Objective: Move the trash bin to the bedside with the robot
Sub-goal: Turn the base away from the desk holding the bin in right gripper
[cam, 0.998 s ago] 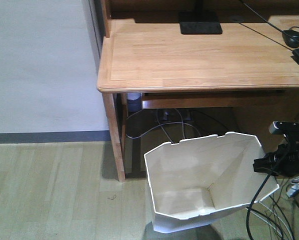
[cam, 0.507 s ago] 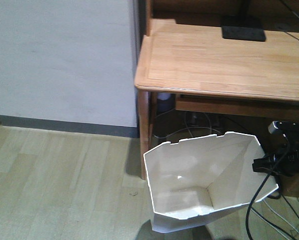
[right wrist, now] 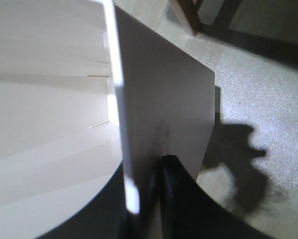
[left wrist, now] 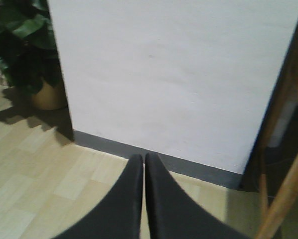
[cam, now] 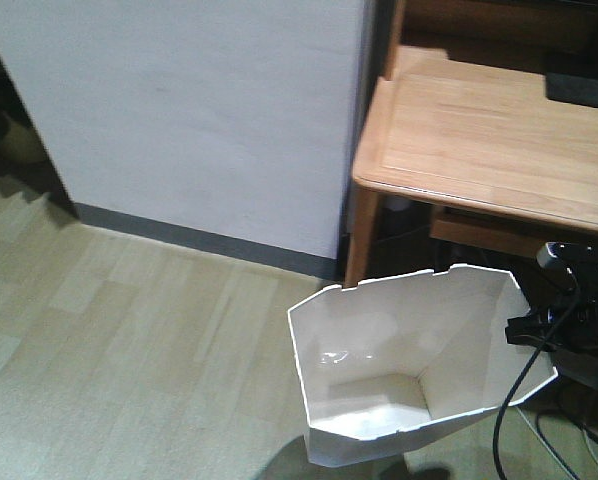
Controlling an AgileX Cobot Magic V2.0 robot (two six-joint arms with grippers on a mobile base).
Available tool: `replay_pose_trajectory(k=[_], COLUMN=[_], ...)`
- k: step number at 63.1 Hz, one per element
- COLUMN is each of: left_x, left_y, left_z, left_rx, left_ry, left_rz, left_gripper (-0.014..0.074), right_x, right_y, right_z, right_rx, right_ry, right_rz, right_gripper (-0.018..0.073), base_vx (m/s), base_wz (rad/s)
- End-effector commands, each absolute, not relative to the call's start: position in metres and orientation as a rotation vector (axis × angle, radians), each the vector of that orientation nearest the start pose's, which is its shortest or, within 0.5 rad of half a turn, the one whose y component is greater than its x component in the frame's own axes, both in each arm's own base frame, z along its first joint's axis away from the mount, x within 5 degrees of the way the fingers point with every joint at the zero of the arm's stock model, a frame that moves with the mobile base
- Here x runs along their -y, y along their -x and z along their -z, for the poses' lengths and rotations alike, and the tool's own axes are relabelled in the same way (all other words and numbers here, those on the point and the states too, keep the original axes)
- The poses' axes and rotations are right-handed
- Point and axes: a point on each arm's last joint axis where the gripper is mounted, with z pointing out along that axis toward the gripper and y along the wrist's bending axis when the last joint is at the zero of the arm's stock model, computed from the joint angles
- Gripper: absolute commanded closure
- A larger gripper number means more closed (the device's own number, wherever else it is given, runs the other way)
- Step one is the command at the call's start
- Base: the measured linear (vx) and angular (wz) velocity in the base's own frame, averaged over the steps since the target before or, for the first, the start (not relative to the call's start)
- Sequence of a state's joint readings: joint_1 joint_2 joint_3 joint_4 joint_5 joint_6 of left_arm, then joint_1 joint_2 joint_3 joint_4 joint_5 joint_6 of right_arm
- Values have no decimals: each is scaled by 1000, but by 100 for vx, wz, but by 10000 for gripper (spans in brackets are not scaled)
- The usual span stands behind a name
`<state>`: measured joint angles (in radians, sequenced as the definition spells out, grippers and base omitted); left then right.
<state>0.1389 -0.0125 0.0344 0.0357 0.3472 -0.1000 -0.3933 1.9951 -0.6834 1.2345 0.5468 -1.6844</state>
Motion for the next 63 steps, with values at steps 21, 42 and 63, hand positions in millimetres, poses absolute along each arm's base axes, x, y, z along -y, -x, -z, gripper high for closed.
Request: replay_pose_trajectory(k=[21, 42, 63], left_x=[-8, -8, -8], left_y=[-53, -53, -53], left_z=[-176, -176, -176], left_rx=[-1766, -1766, -1766], left_ry=[191, 191, 191], left_rz=[-54, -54, -54], left_gripper=[603, 603, 603], right_x=[50, 50, 50], right_y=[-274, -274, -274], right_z=[-87, -87, -87], right_rx=[-2577, -2577, -2577], right_ry=[167, 167, 167], right_rz=[-767, -768, -768], right_gripper=[564, 564, 564], base_vx=[4, 4, 6], base_wz=[51, 56, 38])
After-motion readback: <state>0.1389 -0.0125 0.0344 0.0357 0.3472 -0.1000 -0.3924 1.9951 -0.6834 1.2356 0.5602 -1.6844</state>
